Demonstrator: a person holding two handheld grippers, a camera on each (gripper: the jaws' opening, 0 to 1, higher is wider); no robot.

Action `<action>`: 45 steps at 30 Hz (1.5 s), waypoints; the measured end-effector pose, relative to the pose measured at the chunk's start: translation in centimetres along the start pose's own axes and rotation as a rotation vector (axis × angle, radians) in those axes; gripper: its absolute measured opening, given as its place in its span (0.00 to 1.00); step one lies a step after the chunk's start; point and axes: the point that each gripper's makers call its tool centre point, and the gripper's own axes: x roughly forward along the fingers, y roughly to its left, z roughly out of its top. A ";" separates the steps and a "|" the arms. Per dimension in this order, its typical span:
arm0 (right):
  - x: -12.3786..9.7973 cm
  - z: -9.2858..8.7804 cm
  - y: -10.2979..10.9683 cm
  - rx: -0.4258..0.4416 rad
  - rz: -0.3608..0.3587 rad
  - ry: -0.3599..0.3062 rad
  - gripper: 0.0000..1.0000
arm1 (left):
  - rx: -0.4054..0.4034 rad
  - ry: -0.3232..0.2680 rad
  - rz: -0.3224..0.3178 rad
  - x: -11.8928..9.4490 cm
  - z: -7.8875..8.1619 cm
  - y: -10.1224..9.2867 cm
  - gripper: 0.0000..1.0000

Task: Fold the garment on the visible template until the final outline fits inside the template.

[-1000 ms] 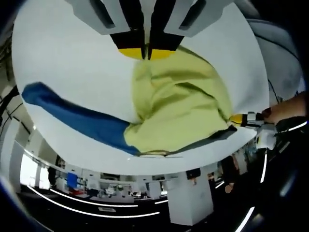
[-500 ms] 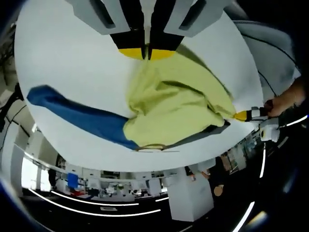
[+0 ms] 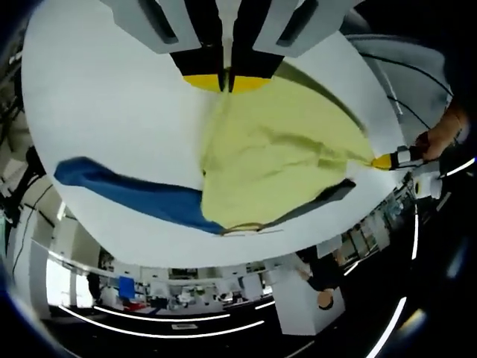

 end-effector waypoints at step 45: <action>0.4 -6.5 1.0 0.105 0.020 0.130 0.00 | -0.013 0.308 0.123 -2.9 -9.1 0.8 0.01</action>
